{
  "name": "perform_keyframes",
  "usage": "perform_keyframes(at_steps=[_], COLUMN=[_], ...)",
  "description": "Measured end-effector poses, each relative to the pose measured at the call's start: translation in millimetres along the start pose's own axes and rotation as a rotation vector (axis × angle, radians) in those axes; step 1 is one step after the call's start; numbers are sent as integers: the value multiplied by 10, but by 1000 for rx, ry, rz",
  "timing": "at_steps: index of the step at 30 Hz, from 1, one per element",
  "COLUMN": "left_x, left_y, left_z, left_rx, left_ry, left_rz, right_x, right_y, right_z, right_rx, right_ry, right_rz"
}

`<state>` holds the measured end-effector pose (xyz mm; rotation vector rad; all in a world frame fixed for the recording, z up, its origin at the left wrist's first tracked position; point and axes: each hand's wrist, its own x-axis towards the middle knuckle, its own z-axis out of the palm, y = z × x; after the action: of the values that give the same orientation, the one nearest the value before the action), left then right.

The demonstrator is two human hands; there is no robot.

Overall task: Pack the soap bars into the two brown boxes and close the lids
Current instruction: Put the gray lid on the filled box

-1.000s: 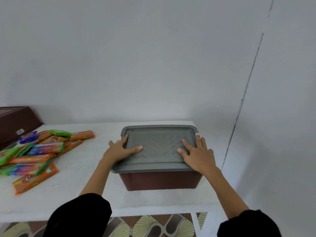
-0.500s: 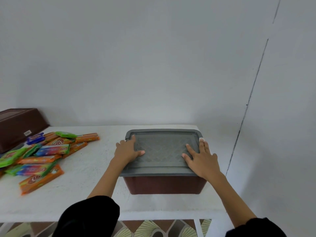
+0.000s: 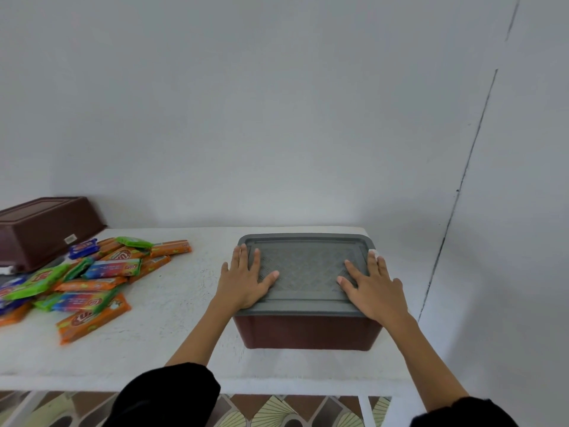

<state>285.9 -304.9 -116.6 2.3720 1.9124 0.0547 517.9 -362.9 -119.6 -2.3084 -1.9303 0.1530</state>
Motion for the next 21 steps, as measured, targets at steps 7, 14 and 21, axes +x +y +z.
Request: perform_keyframes(at_steps=[7,14,21], left_x=[-49,-75,-222], left_y=[-30,10,413], left_z=[-36,-2,142], left_rx=[-25,25,-224], left_ry=[-26,-37,205], left_rz=[49,46,88], right_x=[-3,-19,-117], right_y=[2,5,-205], right_z=[-6,-1,14], right_rx=[11,-20,131], right_ry=[-5,-15,212], right_rz=[2,1,-12])
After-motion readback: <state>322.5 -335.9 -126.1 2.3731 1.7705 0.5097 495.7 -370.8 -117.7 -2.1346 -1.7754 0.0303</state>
